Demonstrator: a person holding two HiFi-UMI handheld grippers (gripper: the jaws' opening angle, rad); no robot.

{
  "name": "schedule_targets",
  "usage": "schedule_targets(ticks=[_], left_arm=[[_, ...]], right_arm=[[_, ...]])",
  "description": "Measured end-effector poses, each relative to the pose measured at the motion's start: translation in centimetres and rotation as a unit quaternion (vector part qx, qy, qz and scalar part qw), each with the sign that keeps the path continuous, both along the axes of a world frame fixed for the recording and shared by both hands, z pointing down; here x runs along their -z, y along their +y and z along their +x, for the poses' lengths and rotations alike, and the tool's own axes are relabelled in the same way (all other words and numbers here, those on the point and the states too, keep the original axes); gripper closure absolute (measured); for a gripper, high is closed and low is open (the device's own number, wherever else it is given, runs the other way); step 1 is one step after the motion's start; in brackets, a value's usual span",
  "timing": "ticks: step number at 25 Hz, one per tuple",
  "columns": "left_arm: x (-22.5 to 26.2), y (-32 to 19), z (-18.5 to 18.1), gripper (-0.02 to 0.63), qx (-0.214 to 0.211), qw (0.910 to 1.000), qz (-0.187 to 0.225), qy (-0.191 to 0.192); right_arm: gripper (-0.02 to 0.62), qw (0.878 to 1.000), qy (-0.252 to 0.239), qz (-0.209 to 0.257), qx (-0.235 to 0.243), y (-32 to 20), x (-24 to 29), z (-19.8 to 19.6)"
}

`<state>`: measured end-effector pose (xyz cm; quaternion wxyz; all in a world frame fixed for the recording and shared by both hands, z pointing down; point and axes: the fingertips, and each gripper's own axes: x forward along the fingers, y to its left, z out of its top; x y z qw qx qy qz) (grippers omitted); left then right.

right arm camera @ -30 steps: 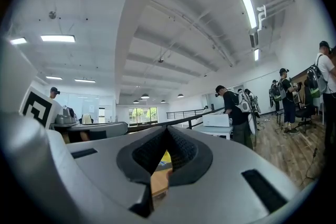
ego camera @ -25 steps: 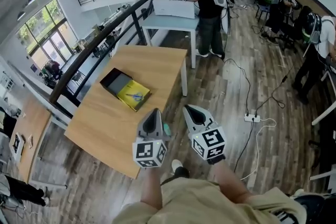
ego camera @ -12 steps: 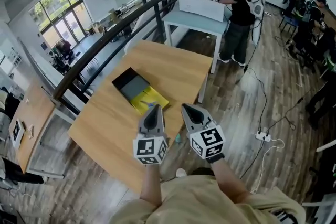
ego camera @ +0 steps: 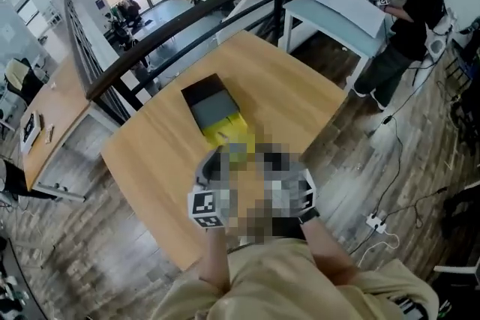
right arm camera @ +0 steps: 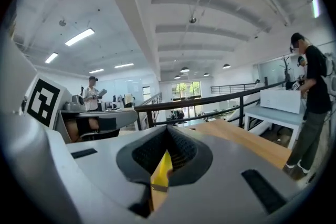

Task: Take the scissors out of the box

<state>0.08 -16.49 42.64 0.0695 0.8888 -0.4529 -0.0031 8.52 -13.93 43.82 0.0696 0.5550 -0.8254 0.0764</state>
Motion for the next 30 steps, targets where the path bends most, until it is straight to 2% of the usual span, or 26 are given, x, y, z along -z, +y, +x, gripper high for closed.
schedule_targets(ticks=[6,10,15,23,26,30], left_arm=[[-2.5,-4.2,-0.9,0.595,0.071,0.997,-0.016,-0.024],[-4.9,-5.7,-1.2,0.595,0.094,0.9943,-0.032,-0.038],[-6.9,-7.2,-1.6,0.595,0.101,0.993,-0.05,-0.036],[-10.4,-9.5,-2.0,0.595,0.105,0.9906,-0.077,-0.043],[-11.6,-10.4,-2.4,0.595,0.105,0.9895,-0.09,-0.042],[-12.5,-11.5,-2.9,0.595,0.107,0.9885,-0.104,-0.025]], right_arm=[[0.584,0.995,0.033,-0.066,0.065,-5.5,-5.0,0.3],[0.584,0.987,0.06,-0.11,0.097,-7.6,-9.2,0.1],[0.584,0.975,0.086,-0.153,0.133,-9.8,-13.9,-1.1],[0.583,0.95,0.15,-0.214,0.171,-13.6,-21.0,-3.4],[0.577,0.936,0.174,-0.24,0.19,-14.7,-23.3,-4.6],[0.513,0.91,0.22,-0.276,0.219,-15.5,-26.7,-5.8]])
